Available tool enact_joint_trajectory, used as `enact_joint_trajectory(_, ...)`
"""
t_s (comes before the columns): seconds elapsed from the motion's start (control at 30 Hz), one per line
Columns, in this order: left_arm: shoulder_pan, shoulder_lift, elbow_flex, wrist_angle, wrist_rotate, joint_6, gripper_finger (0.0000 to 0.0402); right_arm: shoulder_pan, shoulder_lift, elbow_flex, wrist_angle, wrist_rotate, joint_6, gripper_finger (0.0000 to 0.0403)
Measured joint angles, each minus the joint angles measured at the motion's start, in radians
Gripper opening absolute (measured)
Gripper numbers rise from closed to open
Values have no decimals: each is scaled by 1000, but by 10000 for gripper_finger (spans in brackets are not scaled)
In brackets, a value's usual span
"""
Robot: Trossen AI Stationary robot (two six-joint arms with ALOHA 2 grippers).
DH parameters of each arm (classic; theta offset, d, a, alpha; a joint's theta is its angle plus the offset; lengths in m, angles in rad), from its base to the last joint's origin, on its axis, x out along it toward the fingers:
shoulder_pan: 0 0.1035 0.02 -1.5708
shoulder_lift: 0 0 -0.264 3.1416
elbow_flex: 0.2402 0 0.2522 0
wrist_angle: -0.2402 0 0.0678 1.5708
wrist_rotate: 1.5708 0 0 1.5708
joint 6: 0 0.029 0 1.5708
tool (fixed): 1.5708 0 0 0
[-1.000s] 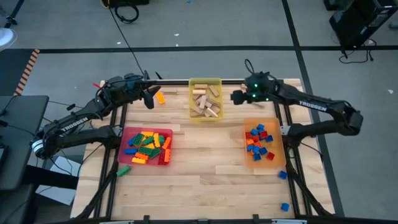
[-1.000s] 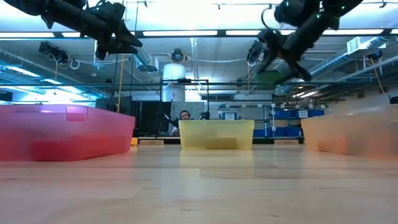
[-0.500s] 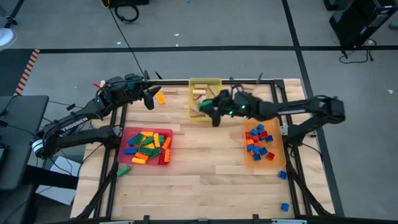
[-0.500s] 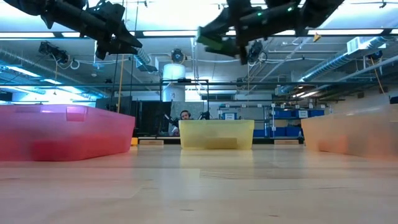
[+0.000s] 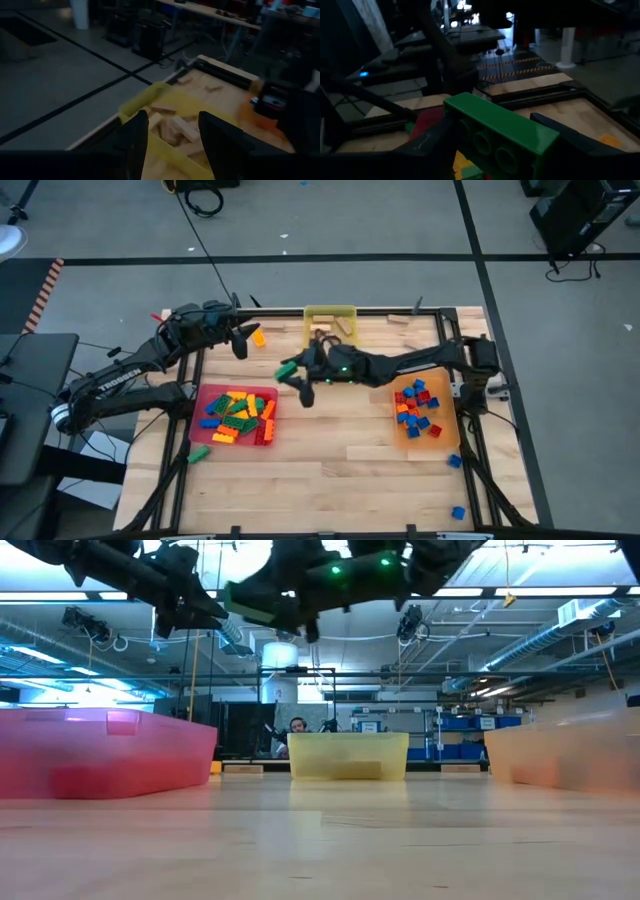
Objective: Sort blocks by size
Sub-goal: Put the 3 stud green game piece into the pink bin
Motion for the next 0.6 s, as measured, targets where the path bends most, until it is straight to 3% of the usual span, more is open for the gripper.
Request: enact_joint_trajectory(0.6,-88,0,0,-9,14,0,183,85,392,433,-358,-105,-86,250)
